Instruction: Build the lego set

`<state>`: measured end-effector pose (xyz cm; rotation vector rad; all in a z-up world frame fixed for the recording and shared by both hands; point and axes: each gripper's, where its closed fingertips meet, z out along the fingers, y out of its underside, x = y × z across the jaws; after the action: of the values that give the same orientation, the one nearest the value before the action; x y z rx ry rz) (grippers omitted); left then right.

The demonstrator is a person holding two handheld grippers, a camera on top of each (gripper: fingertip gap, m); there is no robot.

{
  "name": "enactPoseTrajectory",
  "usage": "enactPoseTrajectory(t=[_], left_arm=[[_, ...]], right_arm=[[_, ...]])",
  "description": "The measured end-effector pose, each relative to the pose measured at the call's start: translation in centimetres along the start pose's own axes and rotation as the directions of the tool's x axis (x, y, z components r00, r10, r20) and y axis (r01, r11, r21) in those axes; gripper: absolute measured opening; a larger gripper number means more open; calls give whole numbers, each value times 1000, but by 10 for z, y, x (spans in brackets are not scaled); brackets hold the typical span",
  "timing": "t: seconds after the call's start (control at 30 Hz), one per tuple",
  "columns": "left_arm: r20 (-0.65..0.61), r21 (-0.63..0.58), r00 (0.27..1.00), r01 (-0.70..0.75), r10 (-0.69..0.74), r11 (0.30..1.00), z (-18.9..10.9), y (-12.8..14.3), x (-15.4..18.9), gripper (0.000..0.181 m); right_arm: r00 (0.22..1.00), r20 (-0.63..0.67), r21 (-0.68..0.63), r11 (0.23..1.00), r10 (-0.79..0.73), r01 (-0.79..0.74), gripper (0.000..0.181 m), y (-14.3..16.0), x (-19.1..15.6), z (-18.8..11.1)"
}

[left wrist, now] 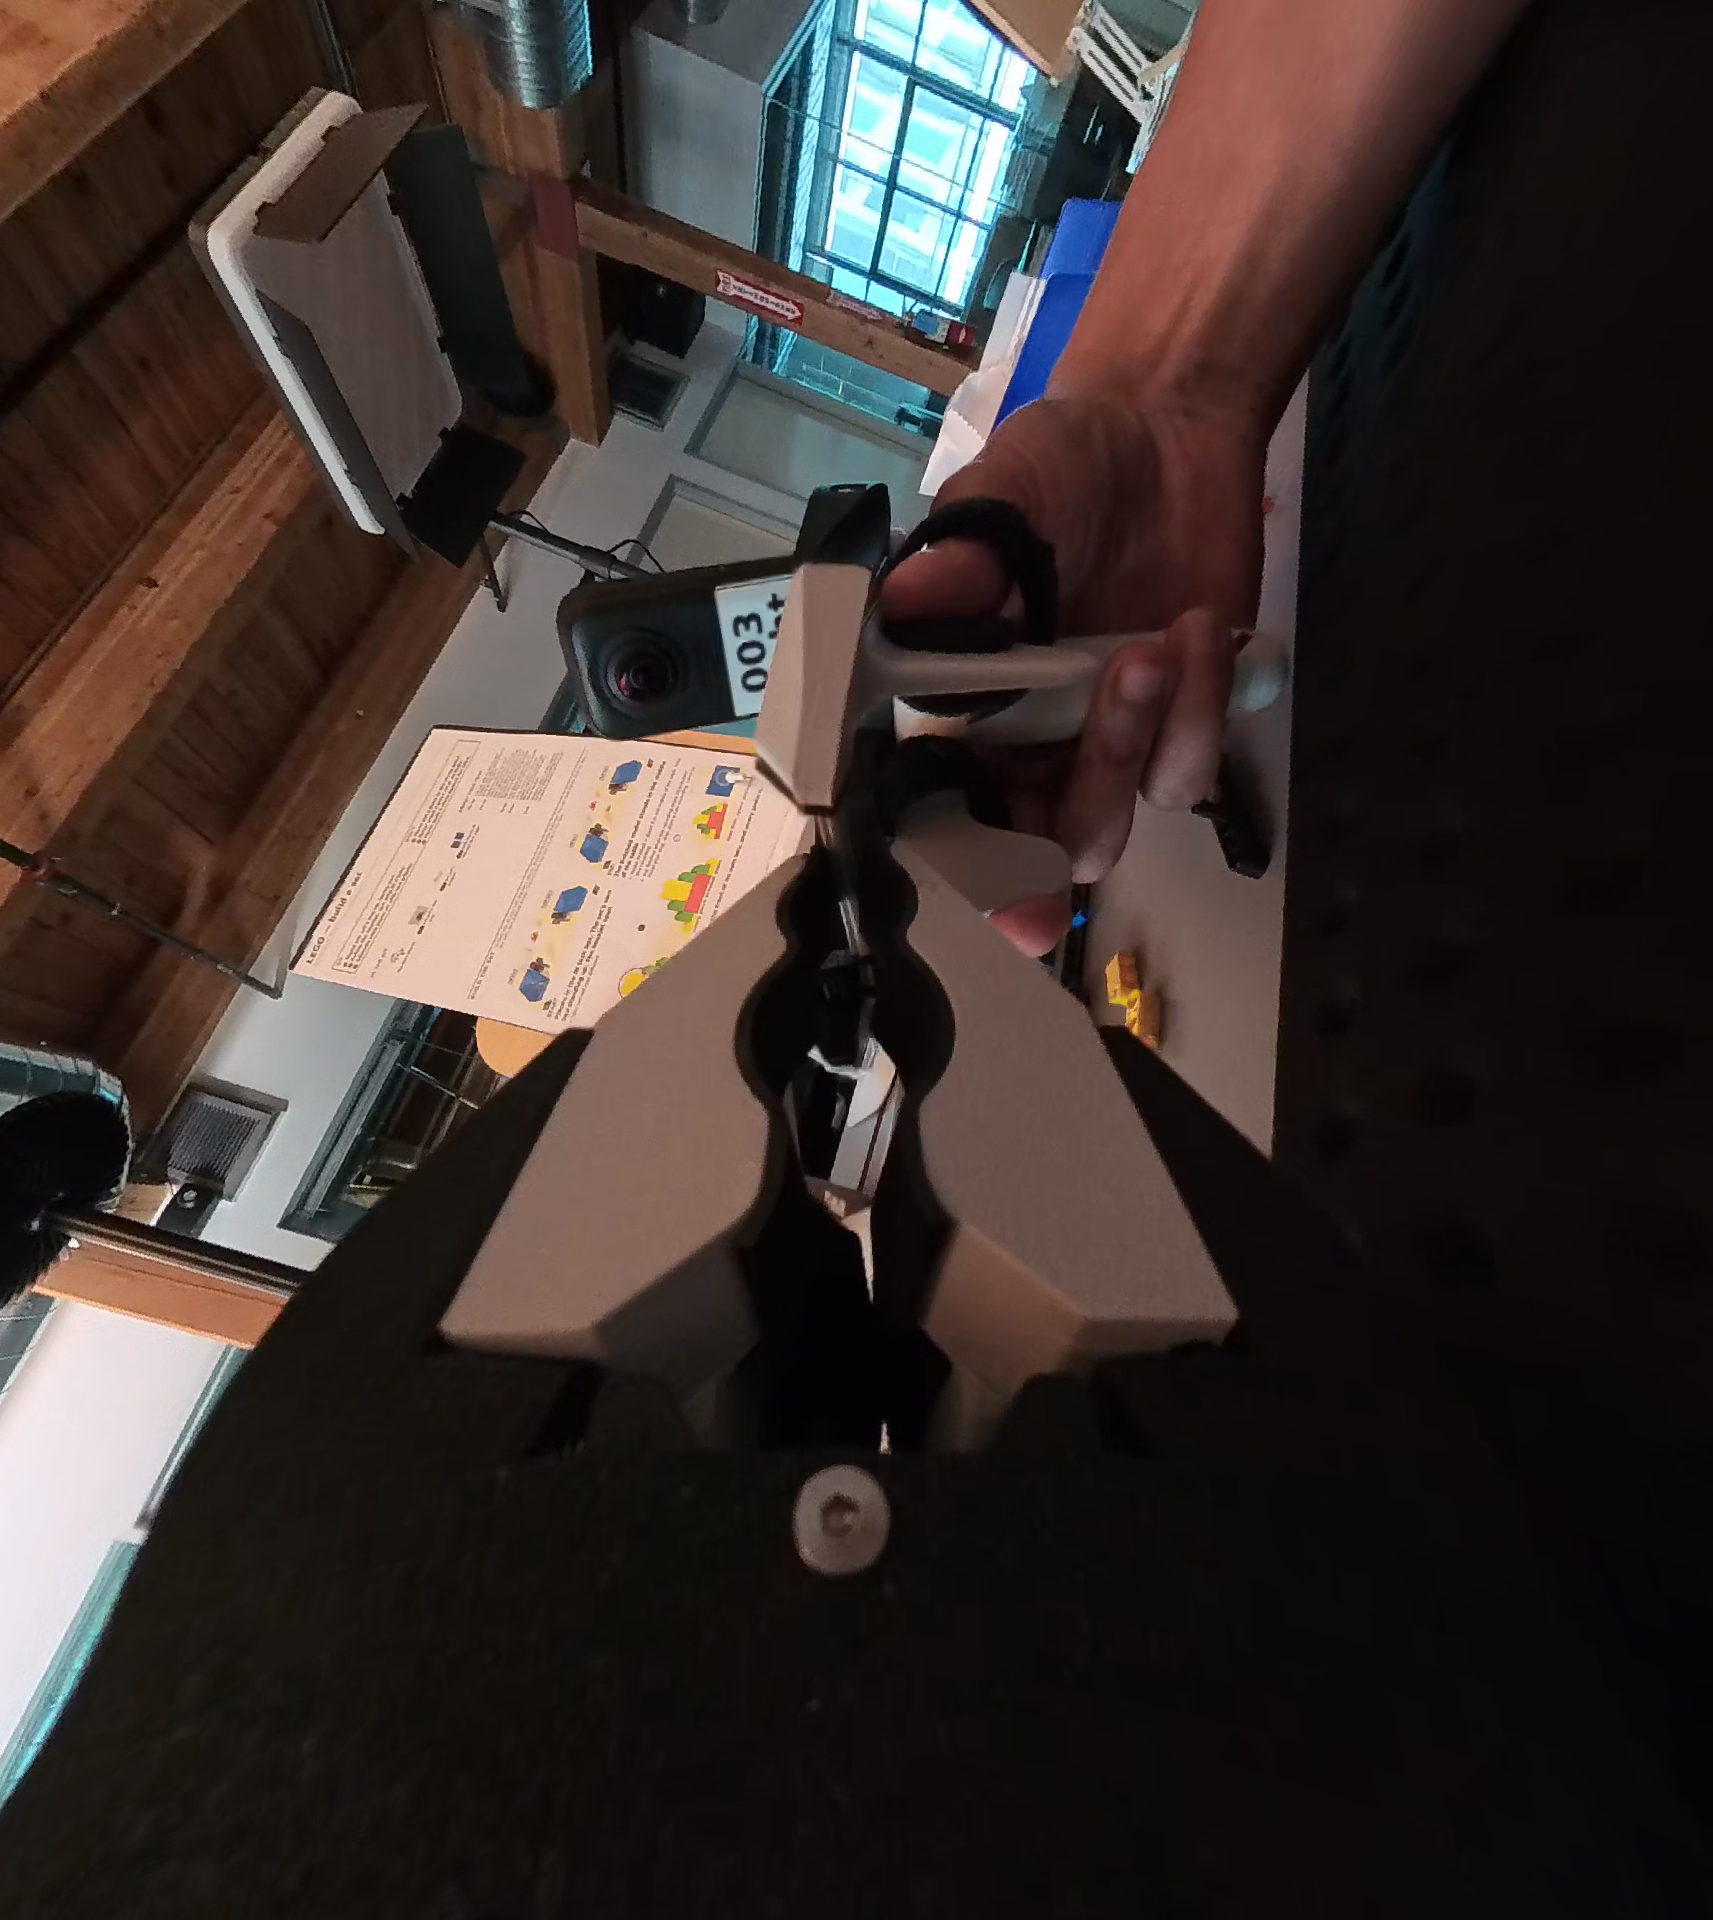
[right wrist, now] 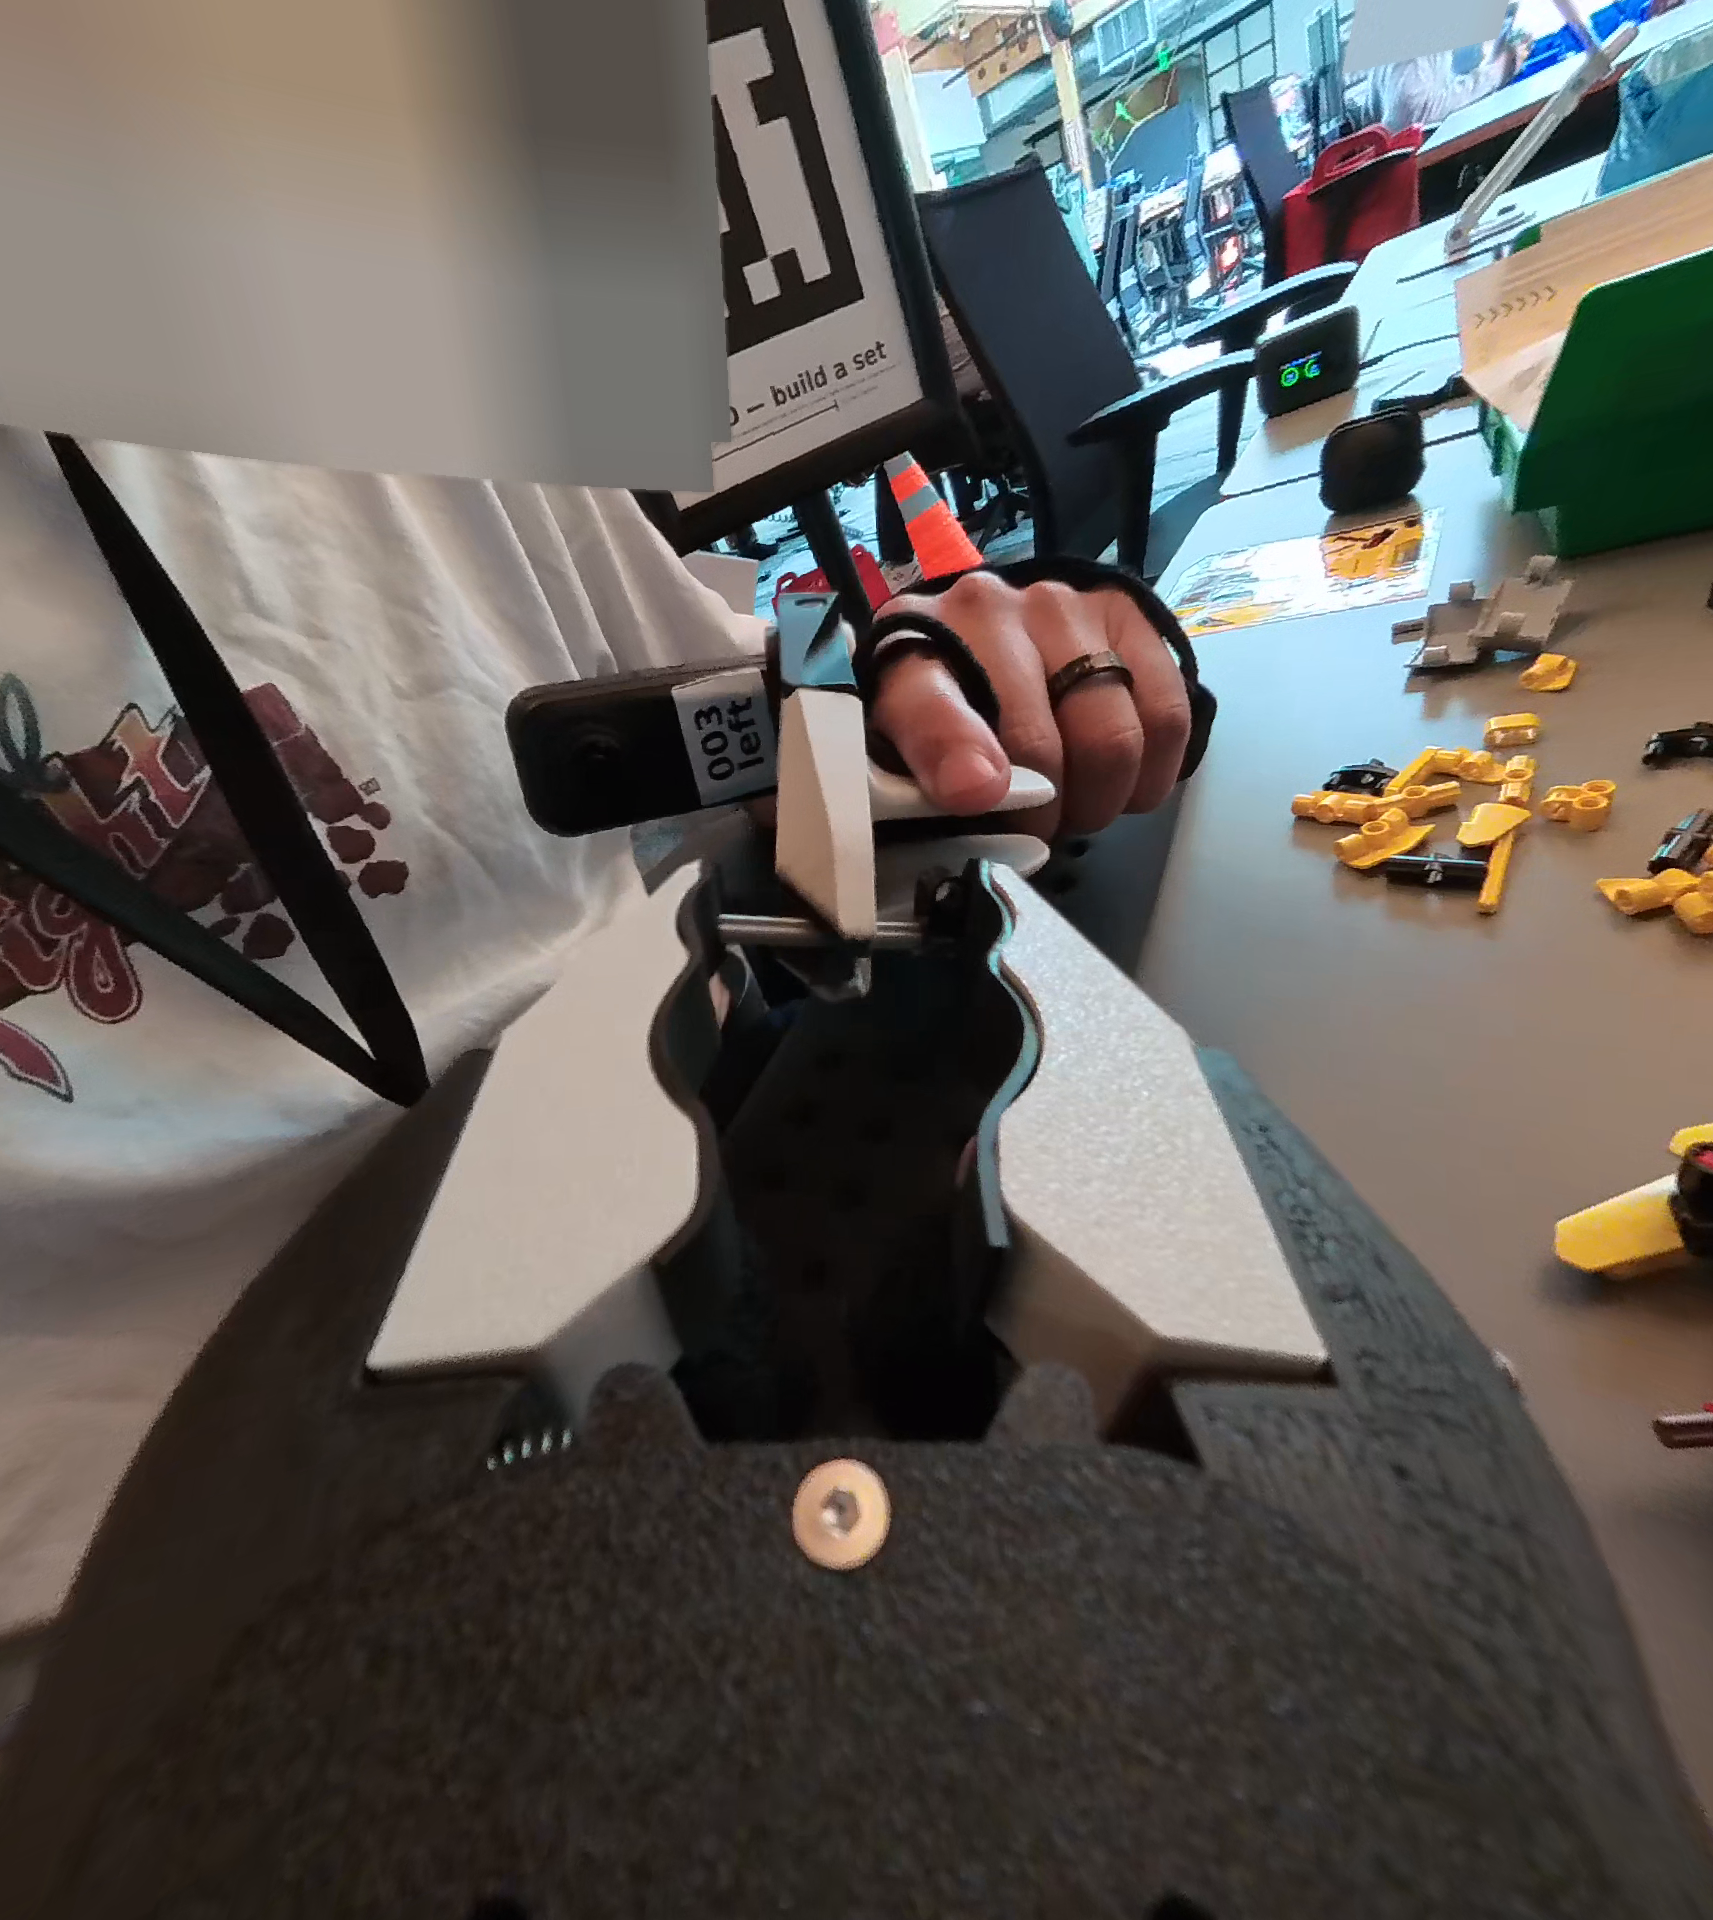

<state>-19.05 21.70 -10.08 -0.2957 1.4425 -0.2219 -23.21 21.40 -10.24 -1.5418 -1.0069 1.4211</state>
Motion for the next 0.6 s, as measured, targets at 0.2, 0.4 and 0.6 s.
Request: enactPoseTrajectory(t=[0.2,0.4,0.6], left_arm=[[38,-34,988,154,-152,988,4,7,-16,3],[84,37,485,872,-871,489,0,28,-75,12],[-349,-24,-536,825,-769,-564,20,20,-92,27]], right_arm=[[998,-54,128,991,-17,24,47,-22,10,-9],[984,-153,503,850,-89,155,45,-85,10,-48],[961,-197,574,771,-196,275,46,-107,-2,-42]])
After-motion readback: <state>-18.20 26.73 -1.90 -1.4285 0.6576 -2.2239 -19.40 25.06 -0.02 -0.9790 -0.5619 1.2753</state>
